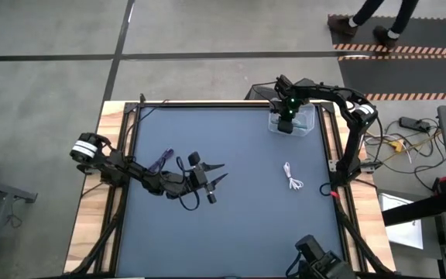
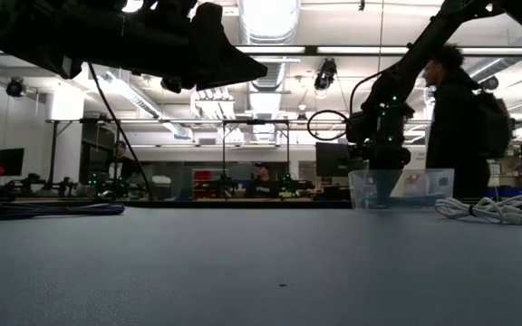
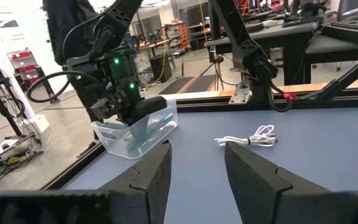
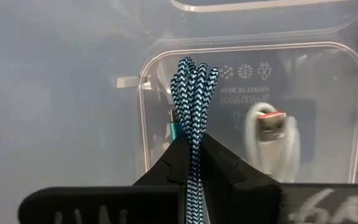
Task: Pick and place USB-C Cables
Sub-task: Put the blue charger cable into the bin, then put the violet charger cable into the bin
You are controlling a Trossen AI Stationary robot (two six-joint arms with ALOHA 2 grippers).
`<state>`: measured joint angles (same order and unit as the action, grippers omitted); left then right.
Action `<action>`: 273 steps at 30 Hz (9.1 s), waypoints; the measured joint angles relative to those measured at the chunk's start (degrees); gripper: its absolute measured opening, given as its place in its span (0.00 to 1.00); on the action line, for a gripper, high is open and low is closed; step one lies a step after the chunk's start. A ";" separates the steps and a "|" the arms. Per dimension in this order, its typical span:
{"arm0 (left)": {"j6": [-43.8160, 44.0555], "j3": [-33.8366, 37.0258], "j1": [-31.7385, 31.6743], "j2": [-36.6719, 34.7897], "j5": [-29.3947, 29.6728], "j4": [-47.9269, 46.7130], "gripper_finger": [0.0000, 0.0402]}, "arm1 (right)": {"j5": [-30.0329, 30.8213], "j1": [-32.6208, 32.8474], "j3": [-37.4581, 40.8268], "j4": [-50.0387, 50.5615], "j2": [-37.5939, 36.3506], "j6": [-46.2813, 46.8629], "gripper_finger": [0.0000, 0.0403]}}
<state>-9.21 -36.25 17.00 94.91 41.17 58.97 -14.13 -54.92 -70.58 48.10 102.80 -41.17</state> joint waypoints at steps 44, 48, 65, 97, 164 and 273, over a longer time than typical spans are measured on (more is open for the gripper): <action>4.39 0.00 -0.05 -0.03 0.07 0.00 0.34 | 0.13 2.26 -4.25 8.77 -13.27 16.30 0.26; 4.53 0.00 -0.07 -0.16 1.44 -0.40 0.34 | 0.05 6.19 -3.41 8.48 -18.09 19.48 0.24; 13.29 -0.26 -0.22 -3.03 5.01 -14.45 0.33 | 0.65 32.01 19.95 -27.08 -38.02 34.86 0.18; 55.45 -3.54 -17.20 -17.71 -14.75 -103.40 0.33 | 1.21 42.69 43.33 -74.38 -36.28 42.14 0.17; 46.34 2.16 -25.52 -18.13 -17.74 -100.09 0.02 | 5.65 47.21 43.46 -74.14 -36.28 42.67 0.17; 4.31 -6.47 -7.20 0.72 -23.19 3.42 0.02 | 4.68 55.80 34.01 -102.41 -24.41 37.01 0.05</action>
<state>-4.91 -42.72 9.80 95.64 17.98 62.39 -9.45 0.89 -36.58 -54.32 78.39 -4.16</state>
